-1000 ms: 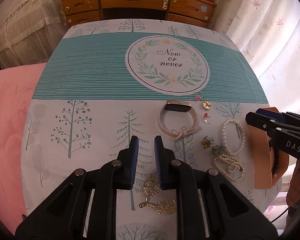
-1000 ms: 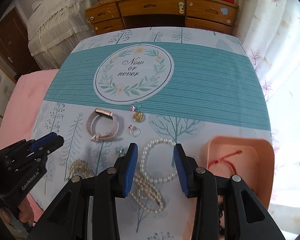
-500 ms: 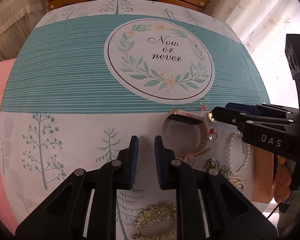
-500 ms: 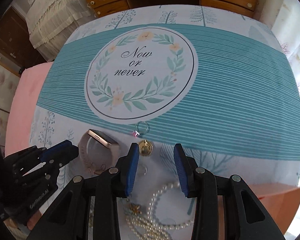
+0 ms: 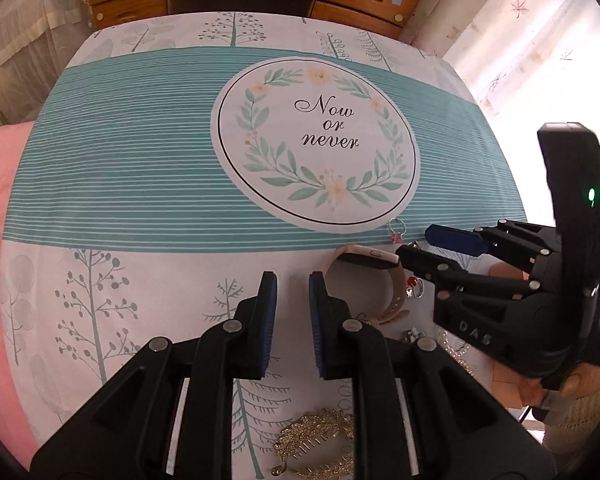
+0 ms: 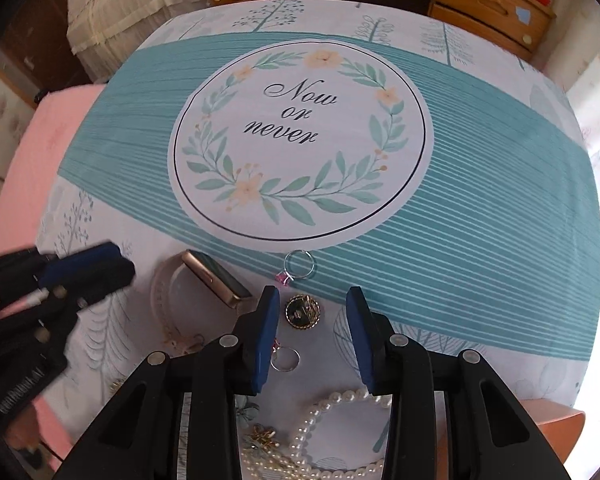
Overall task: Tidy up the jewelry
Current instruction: 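Grasp the pink strap watch with the left tool while the right tool grasps the gold coin pendant, then lower the watch and pendant into the peach tray and open both tools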
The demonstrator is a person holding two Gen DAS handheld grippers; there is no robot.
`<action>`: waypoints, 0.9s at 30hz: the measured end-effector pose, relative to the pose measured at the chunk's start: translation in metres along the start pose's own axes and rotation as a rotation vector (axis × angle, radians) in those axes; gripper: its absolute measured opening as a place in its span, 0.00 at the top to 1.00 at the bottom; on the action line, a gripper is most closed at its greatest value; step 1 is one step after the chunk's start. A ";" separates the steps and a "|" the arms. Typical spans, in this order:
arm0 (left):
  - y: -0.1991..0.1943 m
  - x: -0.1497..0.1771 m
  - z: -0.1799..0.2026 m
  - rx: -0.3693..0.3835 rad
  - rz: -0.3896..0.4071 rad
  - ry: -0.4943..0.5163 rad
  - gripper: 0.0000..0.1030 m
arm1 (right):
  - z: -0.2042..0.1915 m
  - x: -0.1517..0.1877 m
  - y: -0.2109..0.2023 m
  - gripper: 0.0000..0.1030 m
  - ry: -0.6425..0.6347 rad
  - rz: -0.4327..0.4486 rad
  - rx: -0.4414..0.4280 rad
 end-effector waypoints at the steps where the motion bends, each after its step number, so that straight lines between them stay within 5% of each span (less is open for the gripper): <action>1: 0.000 0.000 0.000 0.004 -0.003 0.004 0.87 | -0.002 0.002 0.000 0.67 -0.019 0.001 0.017; 5: 0.006 -0.001 0.009 0.011 -0.019 0.049 0.87 | -0.011 0.007 0.001 0.81 -0.088 0.012 0.065; 21: 0.034 -0.010 0.044 -0.037 -0.064 0.178 0.87 | 0.037 0.049 -0.060 0.82 0.075 0.134 -0.015; 23: 0.033 -0.009 0.046 -0.063 -0.059 0.183 0.98 | 0.043 0.058 -0.073 0.82 0.100 0.156 -0.031; 27: 0.019 -0.006 0.044 -0.053 -0.031 0.152 0.99 | 0.050 0.078 -0.102 0.82 0.144 0.211 -0.064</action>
Point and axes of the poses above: each gripper's, at about its wrist camera, not at the fingertips, and y roughly the way its jaws point, z to its right, x to its underside, the point moved 1 cm from there along y, roughly the way its jaws point, and after that the axes turned 11 degrees about -x, right-handed, at the moved point
